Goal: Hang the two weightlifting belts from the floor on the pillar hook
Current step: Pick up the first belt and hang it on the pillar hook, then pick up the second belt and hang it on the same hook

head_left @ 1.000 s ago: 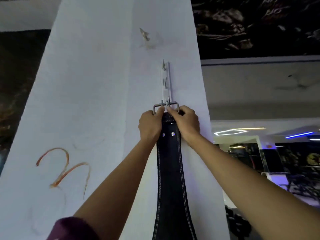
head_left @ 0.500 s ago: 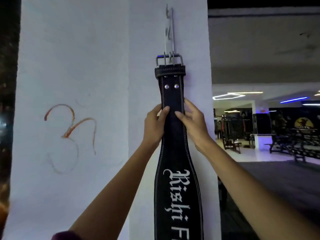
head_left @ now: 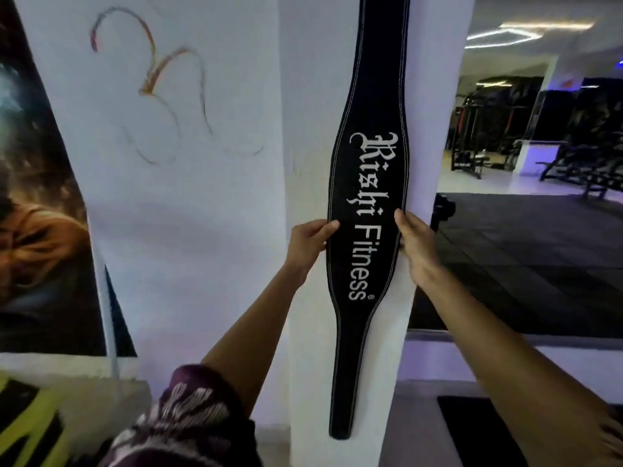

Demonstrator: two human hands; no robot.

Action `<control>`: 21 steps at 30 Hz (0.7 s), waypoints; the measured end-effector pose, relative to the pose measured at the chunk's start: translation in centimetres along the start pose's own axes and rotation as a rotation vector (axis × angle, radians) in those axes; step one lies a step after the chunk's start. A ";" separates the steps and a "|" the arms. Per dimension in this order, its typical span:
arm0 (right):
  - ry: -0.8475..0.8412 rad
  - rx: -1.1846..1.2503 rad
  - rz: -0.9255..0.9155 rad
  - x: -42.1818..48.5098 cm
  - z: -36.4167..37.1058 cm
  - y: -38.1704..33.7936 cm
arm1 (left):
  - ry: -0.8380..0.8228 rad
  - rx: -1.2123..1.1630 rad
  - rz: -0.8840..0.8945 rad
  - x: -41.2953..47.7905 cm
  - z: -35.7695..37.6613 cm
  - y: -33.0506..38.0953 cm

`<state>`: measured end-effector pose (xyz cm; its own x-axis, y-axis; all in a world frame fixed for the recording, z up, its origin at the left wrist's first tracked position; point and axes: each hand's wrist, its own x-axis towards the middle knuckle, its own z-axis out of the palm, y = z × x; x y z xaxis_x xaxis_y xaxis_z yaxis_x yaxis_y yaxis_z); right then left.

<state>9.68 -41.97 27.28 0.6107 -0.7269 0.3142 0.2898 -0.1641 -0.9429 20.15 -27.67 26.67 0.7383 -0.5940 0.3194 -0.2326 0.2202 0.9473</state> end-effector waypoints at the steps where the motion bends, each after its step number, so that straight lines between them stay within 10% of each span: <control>1: 0.038 -0.030 0.029 -1.4 0.0 0.6 | 0.015 0.017 -0.040 -1.2 -0.5 -0.8; 6: 0.154 -0.204 0.448 -14.1 -0.6 10.4 | -0.022 0.161 -0.447 -14.3 -6.1 -9.9; 13: -0.469 -0.426 0.975 -34.3 4.0 18.8 | -0.109 0.379 -1.022 -37.0 -15.0 -21.7; 21: -0.689 -0.410 1.253 -52.0 5.2 38.7 | 0.394 0.071 -1.339 -57.0 -18.3 -38.9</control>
<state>-7.04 -7.01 -24.93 0.5543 -0.1020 -0.8260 -0.8257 0.0575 -0.5612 -1.33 11.77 -28.88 0.5466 -0.0628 -0.8350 0.7600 -0.3814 0.5262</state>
